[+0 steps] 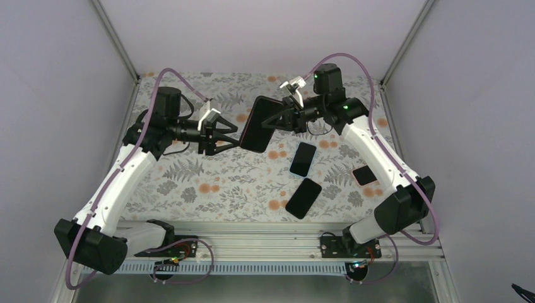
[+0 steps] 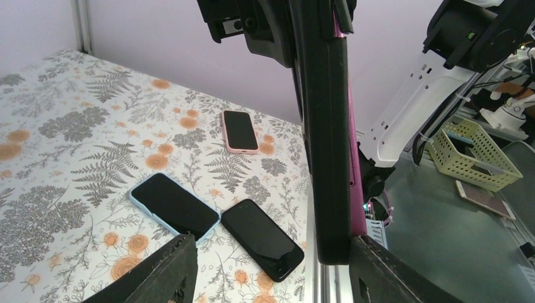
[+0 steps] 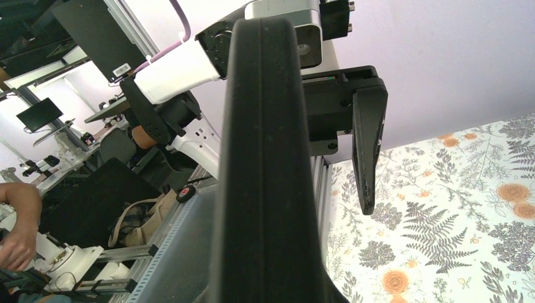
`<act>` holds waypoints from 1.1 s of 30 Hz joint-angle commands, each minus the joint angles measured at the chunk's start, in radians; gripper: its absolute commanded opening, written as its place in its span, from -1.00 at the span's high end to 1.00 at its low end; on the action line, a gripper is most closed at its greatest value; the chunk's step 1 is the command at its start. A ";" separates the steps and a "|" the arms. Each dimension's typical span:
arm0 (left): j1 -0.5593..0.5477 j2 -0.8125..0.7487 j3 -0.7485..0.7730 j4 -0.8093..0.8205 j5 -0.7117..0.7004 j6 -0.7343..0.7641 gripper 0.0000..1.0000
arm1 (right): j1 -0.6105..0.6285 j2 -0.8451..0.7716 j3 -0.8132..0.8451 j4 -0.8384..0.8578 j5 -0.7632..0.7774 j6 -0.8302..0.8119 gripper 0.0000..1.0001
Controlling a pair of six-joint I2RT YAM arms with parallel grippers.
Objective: Take the phone out of the phone case
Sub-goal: Remove the phone case from the phone.
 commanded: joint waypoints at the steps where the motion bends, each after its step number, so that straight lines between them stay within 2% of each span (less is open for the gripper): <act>1: 0.002 0.009 -0.017 0.036 -0.005 0.006 -0.20 | 0.009 -0.037 -0.001 0.031 -0.066 0.016 0.92; 6: 0.002 0.015 -0.027 0.045 -0.040 -0.007 -0.19 | 0.009 -0.038 -0.002 0.031 -0.074 0.016 0.92; 15: 0.050 0.048 -0.047 0.106 -0.213 -0.095 0.10 | 0.012 -0.054 -0.013 0.005 -0.120 -0.018 0.92; 20: 0.050 0.054 -0.048 0.114 -0.207 -0.103 0.10 | 0.021 -0.053 -0.020 0.005 -0.134 -0.024 0.92; 23: 0.050 0.048 -0.047 0.111 -0.146 -0.089 0.09 | 0.038 -0.041 -0.017 0.006 -0.122 -0.023 0.92; 25: 0.050 0.038 -0.041 0.097 -0.062 -0.069 0.01 | 0.038 -0.032 -0.007 0.003 -0.120 -0.023 0.92; 29: 0.050 0.002 -0.021 0.023 0.114 0.015 -0.30 | 0.033 -0.033 0.004 -0.004 -0.118 -0.030 0.92; 33: 0.050 -0.024 0.006 -0.094 0.165 0.131 -0.48 | 0.026 -0.045 -0.005 -0.002 -0.114 -0.030 0.92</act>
